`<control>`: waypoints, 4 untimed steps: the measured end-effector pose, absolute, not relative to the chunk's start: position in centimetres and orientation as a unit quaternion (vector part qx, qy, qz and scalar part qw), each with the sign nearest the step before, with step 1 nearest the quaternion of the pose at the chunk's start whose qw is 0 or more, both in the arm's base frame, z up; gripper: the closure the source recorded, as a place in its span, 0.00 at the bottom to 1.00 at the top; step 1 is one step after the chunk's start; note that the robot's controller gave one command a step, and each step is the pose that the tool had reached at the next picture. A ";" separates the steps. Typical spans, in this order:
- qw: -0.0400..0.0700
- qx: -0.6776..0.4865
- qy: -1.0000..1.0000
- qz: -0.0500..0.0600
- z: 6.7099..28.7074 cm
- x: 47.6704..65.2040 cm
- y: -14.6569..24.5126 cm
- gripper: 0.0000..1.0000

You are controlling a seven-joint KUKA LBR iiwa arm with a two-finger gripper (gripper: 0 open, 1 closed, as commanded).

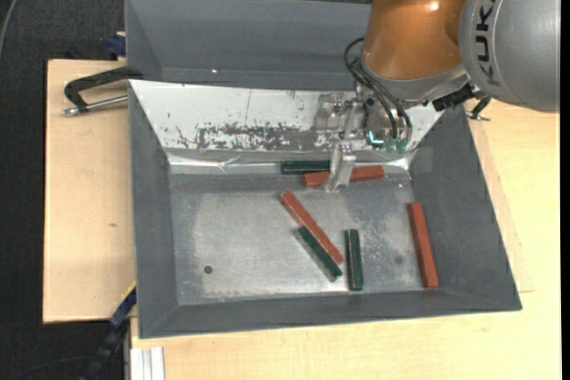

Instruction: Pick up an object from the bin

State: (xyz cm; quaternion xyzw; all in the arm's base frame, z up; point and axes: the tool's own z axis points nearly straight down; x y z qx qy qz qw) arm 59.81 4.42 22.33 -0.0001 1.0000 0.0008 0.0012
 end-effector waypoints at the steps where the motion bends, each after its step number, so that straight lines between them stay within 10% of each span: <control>1: -0.001 -0.129 0.992 0.000 10.4 57.9 0.1 0.00; 2: 0.000 -0.095 0.995 0.001 7.3 52.1 1.9 0.00; 3: 0.004 0.093 0.996 0.002 11.1 55.0 4.0 0.00; 4: -0.002 0.117 0.993 0.000 6.9 53.4 0.7 0.00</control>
Offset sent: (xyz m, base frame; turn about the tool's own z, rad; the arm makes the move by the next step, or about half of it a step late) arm -0.0185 -0.0434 -0.1186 -0.2607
